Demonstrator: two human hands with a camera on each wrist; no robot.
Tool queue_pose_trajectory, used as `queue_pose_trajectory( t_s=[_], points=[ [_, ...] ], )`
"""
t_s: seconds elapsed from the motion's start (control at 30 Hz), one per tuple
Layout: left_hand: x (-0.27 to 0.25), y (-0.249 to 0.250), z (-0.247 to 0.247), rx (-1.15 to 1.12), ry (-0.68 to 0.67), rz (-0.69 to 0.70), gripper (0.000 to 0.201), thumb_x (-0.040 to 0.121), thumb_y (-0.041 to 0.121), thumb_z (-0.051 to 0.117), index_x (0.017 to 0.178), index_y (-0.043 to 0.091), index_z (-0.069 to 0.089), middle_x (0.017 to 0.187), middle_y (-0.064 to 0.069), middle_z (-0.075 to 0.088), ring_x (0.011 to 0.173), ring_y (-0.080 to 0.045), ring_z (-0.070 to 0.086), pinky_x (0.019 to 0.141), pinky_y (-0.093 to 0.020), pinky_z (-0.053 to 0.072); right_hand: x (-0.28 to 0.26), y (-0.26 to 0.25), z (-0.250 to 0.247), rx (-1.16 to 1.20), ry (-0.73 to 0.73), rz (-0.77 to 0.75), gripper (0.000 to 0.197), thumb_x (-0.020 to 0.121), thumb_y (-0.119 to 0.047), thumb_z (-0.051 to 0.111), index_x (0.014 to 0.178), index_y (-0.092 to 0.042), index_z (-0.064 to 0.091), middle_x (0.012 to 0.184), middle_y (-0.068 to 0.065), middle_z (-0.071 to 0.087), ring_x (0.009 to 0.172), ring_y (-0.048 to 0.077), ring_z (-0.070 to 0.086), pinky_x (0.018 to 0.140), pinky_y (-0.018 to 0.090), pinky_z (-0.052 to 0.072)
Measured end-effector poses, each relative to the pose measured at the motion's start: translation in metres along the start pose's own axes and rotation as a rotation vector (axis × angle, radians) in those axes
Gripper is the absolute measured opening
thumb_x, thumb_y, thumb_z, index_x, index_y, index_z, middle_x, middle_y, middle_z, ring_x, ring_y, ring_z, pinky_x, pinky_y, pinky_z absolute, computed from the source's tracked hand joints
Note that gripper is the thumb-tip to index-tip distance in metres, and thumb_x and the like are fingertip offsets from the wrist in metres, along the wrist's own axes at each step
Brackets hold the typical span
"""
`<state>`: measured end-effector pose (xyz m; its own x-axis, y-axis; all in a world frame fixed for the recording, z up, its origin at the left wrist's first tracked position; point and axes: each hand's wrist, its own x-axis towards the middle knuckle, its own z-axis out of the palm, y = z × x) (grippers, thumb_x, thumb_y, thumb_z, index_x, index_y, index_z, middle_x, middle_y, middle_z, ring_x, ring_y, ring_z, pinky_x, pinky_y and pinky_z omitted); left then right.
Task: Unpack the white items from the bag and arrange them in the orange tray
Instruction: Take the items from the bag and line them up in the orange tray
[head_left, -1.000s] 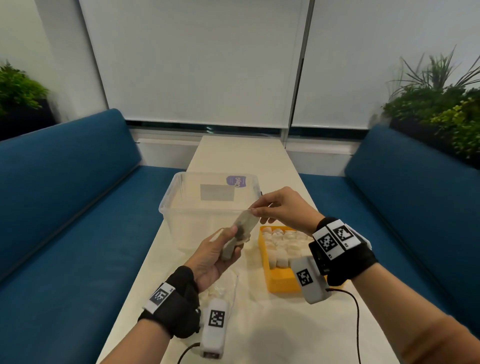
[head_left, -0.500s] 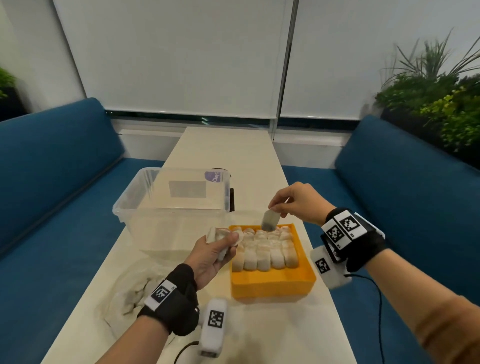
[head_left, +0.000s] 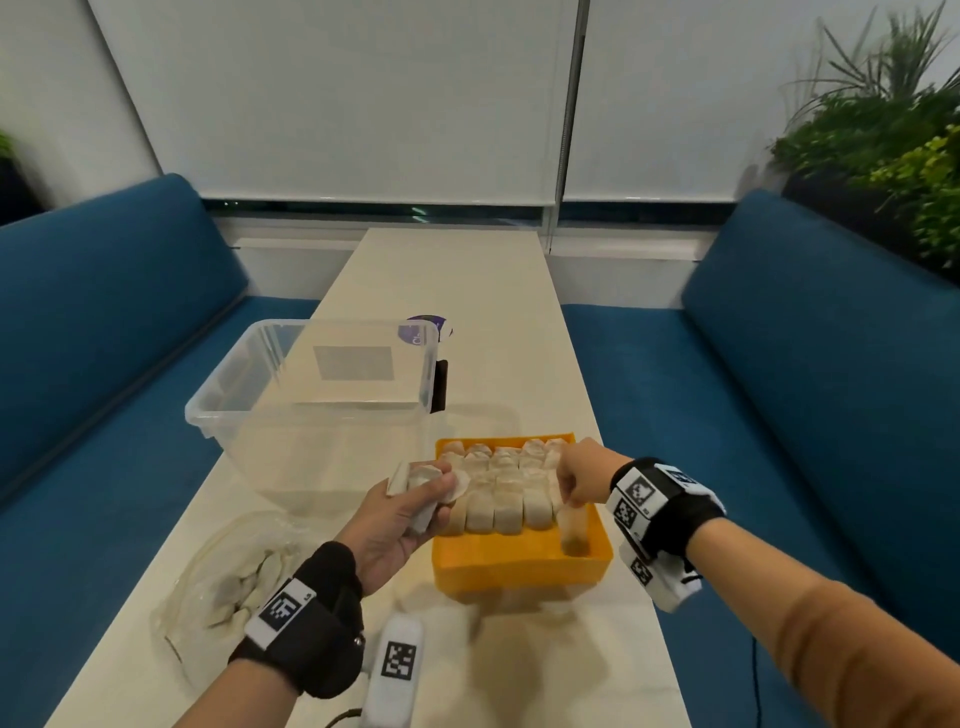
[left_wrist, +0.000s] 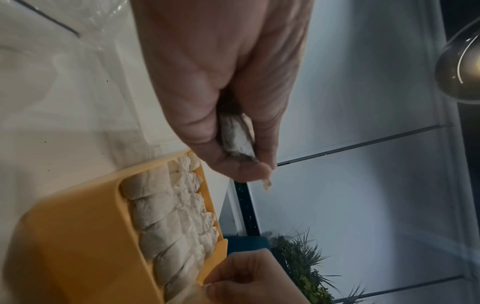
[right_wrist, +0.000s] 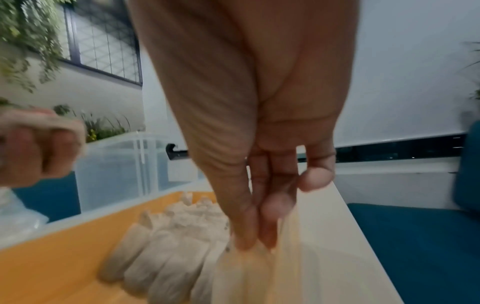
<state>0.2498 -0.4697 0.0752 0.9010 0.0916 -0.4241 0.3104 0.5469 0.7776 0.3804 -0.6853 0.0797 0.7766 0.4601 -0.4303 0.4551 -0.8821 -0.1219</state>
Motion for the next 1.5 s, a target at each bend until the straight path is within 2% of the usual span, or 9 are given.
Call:
queue_pose_trajectory(
  t_s=[0.1, 0.57, 0.7, 0.83, 1.0, 1.13, 1.23, 1.37, 1.5],
  points=[
    [-0.002, 0.000, -0.003, 0.019, 0.008, 0.016, 0.025, 0.081, 0.009, 0.070, 0.105, 0.006, 0.065, 0.099, -0.013, 0.067, 0.079, -0.017, 0.065, 0.059, -0.022, 0.057, 0.008, -0.001, 0.004, -0.039, 0.077, 0.043, 0.017, 0.088, -0.003, 0.059, 0.102, -0.004, 0.069, 0.114, 0.013, 0.063, 0.098, 0.029, 0.064, 0.082, 0.030, 0.051],
    [-0.015, -0.004, -0.004, -0.051, 0.036, -0.039, 0.034, 0.086, 0.021, 0.067, 0.114, 0.003, 0.062, 0.108, -0.017, 0.062, 0.077, -0.019, 0.064, 0.059, -0.025, 0.060, 0.010, -0.001, -0.004, -0.012, 0.203, 0.039, 0.024, 0.092, -0.013, 0.052, 0.113, -0.017, 0.063, 0.124, 0.008, 0.057, 0.109, 0.026, 0.058, 0.089, 0.032, 0.047],
    [-0.015, 0.001, 0.007, -0.113, 0.028, -0.091, 0.042, 0.090, 0.038, 0.060, 0.118, 0.008, 0.059, 0.112, -0.019, 0.063, 0.073, -0.020, 0.065, 0.063, -0.028, 0.059, -0.016, -0.026, -0.021, 0.258, 0.327, -0.141, 0.019, 0.091, -0.019, 0.055, 0.105, -0.017, 0.068, 0.096, 0.000, 0.058, 0.091, 0.017, 0.056, 0.076, 0.026, 0.044],
    [-0.017, 0.007, 0.018, -0.140, -0.021, -0.097, 0.040, 0.094, 0.044, 0.052, 0.114, 0.010, 0.062, 0.112, -0.017, 0.063, 0.081, -0.021, 0.064, 0.062, -0.026, 0.058, -0.047, -0.063, -0.018, 0.502, 0.394, -0.253, 0.022, 0.092, -0.033, 0.057, 0.108, -0.021, 0.066, 0.090, -0.005, 0.060, 0.075, 0.006, 0.054, 0.070, 0.021, 0.042],
    [-0.020, 0.011, 0.021, -0.118, -0.079, -0.050, 0.031, 0.097, 0.029, 0.052, 0.117, 0.009, 0.063, 0.118, -0.018, 0.061, 0.096, -0.025, 0.061, 0.064, -0.027, 0.058, -0.055, -0.083, -0.001, 0.815, 0.359, -0.127, 0.027, 0.090, -0.035, 0.061, 0.090, -0.009, 0.068, 0.077, 0.003, 0.067, 0.058, 0.009, 0.061, 0.052, 0.014, 0.045],
    [-0.020, 0.008, 0.021, -0.106, -0.085, -0.046, 0.025, 0.097, 0.017, 0.051, 0.120, 0.011, 0.061, 0.121, -0.021, 0.060, 0.092, -0.027, 0.064, 0.062, -0.029, 0.059, -0.059, -0.080, -0.009, 0.934, 0.374, -0.110, 0.013, 0.089, -0.022, 0.062, 0.085, -0.010, 0.065, 0.073, 0.001, 0.067, 0.061, 0.009, 0.065, 0.056, 0.018, 0.050],
    [-0.021, 0.008, 0.020, -0.111, -0.113, -0.055, 0.028, 0.096, 0.013, 0.053, 0.123, 0.013, 0.060, 0.120, -0.022, 0.059, 0.086, -0.026, 0.066, 0.063, -0.029, 0.059, -0.064, -0.074, -0.023, 0.894, 0.421, -0.138, 0.008, 0.089, -0.015, 0.059, 0.091, -0.010, 0.064, 0.080, 0.007, 0.071, 0.065, 0.011, 0.070, 0.061, 0.024, 0.054],
    [-0.025, 0.012, 0.022, -0.117, -0.147, -0.072, 0.030, 0.094, 0.015, 0.056, 0.124, 0.017, 0.061, 0.125, -0.019, 0.059, 0.087, -0.026, 0.066, 0.063, -0.029, 0.058, -0.075, -0.068, -0.049, 0.715, 0.446, -0.200, 0.012, 0.089, -0.011, 0.059, 0.098, -0.013, 0.066, 0.085, 0.004, 0.071, 0.067, 0.011, 0.067, 0.055, 0.009, 0.046],
    [-0.030, 0.015, 0.027, -0.063, -0.177, -0.073, 0.039, 0.086, 0.021, 0.064, 0.124, 0.019, 0.062, 0.116, -0.016, 0.065, 0.086, -0.025, 0.067, 0.063, -0.028, 0.058, -0.086, -0.069, -0.073, 0.517, 0.462, -0.253, 0.018, 0.090, -0.012, 0.059, 0.103, -0.015, 0.070, 0.096, 0.002, 0.070, 0.073, 0.011, 0.063, 0.069, 0.016, 0.052]
  ],
)
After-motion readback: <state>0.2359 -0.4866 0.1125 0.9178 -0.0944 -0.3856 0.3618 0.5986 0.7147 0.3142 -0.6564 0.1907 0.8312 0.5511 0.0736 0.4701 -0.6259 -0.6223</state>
